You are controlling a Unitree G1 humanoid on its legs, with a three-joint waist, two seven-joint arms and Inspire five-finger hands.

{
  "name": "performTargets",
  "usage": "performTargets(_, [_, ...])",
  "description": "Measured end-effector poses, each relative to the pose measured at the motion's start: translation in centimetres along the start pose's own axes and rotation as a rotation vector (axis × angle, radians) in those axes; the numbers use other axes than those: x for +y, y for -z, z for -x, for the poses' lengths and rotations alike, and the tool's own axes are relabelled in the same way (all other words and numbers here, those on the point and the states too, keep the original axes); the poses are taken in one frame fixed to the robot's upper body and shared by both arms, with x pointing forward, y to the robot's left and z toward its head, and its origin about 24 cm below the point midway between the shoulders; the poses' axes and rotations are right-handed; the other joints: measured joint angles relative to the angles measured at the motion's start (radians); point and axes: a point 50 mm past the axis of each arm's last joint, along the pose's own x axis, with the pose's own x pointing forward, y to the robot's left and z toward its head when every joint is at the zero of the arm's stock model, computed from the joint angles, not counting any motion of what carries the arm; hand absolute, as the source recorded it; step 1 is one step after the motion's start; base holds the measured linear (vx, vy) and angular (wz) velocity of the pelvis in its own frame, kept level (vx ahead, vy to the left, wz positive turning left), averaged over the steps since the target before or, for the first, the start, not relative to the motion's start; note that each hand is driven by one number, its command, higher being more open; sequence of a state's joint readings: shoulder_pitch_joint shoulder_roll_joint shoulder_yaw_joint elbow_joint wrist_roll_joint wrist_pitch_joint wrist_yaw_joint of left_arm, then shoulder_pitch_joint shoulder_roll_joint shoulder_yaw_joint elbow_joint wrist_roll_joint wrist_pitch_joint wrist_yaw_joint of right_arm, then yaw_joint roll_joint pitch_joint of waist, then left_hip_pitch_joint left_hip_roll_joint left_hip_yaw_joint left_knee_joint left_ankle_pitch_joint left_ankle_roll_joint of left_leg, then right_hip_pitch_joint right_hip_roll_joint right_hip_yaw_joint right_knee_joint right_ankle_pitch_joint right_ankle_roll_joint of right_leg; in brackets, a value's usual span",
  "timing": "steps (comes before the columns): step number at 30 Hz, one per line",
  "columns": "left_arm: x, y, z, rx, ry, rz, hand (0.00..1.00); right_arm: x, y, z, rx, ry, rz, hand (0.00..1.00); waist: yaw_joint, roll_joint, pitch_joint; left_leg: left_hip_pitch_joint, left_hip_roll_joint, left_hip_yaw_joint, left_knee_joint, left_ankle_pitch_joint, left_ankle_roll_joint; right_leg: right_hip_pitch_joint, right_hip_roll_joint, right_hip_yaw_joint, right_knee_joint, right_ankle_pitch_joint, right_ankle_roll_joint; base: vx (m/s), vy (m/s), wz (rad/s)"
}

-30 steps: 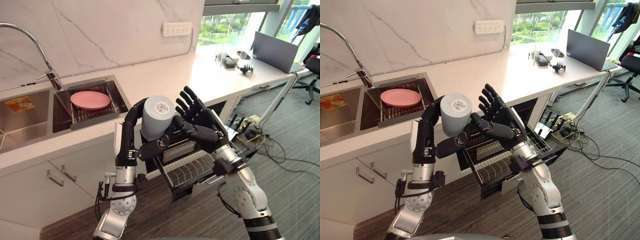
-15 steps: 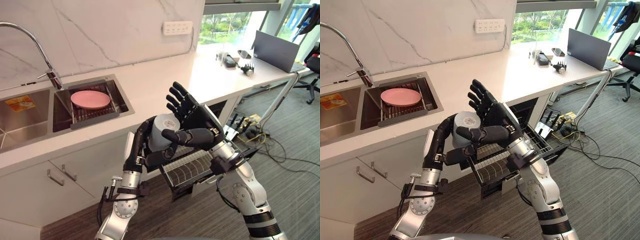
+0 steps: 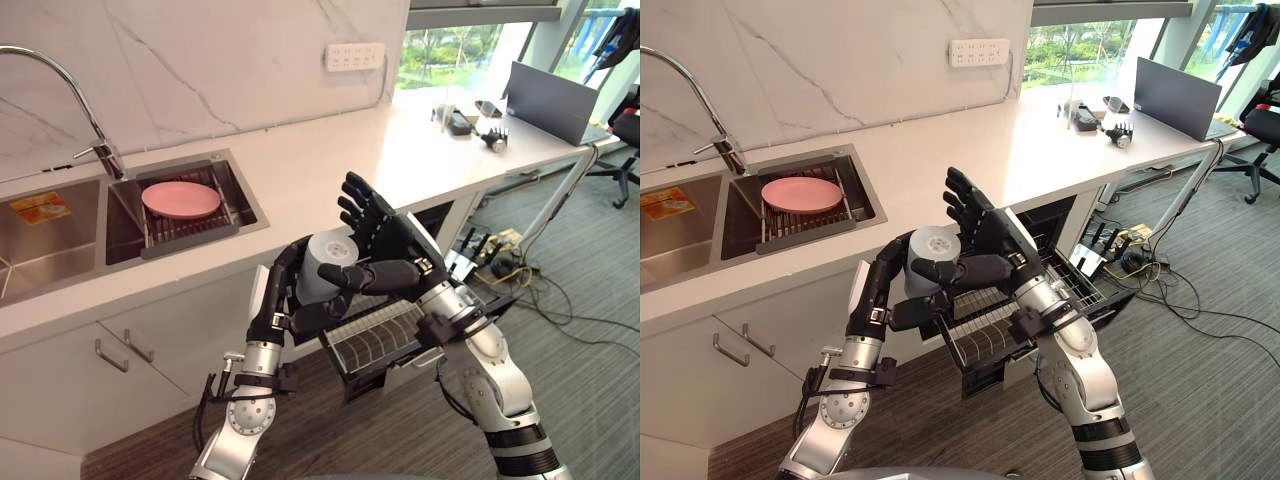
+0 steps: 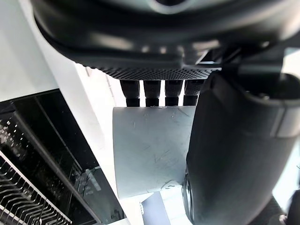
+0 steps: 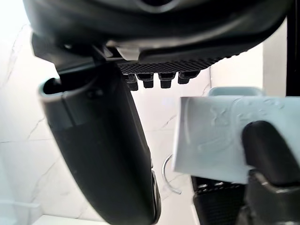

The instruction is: Walk over to the sink, pick up the cup, carry it to the dishwasher, place the cup inside the dishwasher, then close the dishwasher door

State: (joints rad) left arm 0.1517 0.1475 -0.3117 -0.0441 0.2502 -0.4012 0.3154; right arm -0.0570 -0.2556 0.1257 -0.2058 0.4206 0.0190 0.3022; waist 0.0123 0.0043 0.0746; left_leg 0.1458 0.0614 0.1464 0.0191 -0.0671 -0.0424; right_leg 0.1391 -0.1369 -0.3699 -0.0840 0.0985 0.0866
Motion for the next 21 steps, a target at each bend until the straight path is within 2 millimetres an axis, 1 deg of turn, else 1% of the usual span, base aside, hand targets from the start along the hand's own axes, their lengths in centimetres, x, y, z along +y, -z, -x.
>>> performTargets(6, [0.2, -2.2, -0.4, -0.138, -0.021, -0.028, 0.00, -0.2, 0.6, 0.5, 0.047, 0.041, 0.037, 1.00, -0.002, 0.000, 0.000, 0.003, 0.000, 0.001, -0.001, 0.000, 0.000, 0.002, 0.000, 0.001, 0.000, 0.000, 0.000, 0.00, 0.000, 0.00])
performTargets(13, [0.2, -2.3, -0.4, -0.150, -0.015, -0.042, 0.00, -0.1, 0.7, 0.4, 0.052, 0.040, 0.030, 1.00, -0.001, 0.001, 0.000, 0.004, 0.000, 0.000, -0.002, 0.000, 0.000, 0.003, 0.000, 0.000, 0.000, 0.000, 0.000, 0.00, 0.000, 0.00])
performTargets(19, [0.1, -2.4, -0.5, -0.152, 0.035, -0.015, 0.00, 0.0, 0.7, 0.4, 0.050, 0.033, 0.022, 1.00, -0.002, 0.001, 0.000, 0.004, -0.002, 0.000, -0.002, 0.000, 0.000, 0.003, -0.001, 0.000, 0.000, 0.000, 0.000, 0.00, 0.000, 0.00])
performTargets(20, [0.1, -2.4, -0.5, -0.151, 0.046, -0.009, 0.00, 0.0, 0.7, 0.4, 0.047, 0.030, 0.013, 0.00, -0.002, 0.001, 0.000, 0.004, -0.002, 0.000, -0.002, 0.000, 0.000, 0.003, -0.001, 0.000, 0.000, 0.000, 0.000, 0.00, 0.000, 0.00])
performTargets(21, [0.0, -2.5, -0.5, -0.156, 0.054, -0.007, 0.00, 0.0, 0.7, 0.4, 0.045, 0.028, 0.000, 0.00, -0.002, 0.001, 0.000, 0.004, -0.002, 0.000, -0.002, 0.000, 0.000, 0.003, -0.001, 0.000, 0.000, 0.000, 0.000, 0.00, 0.000, 0.00])
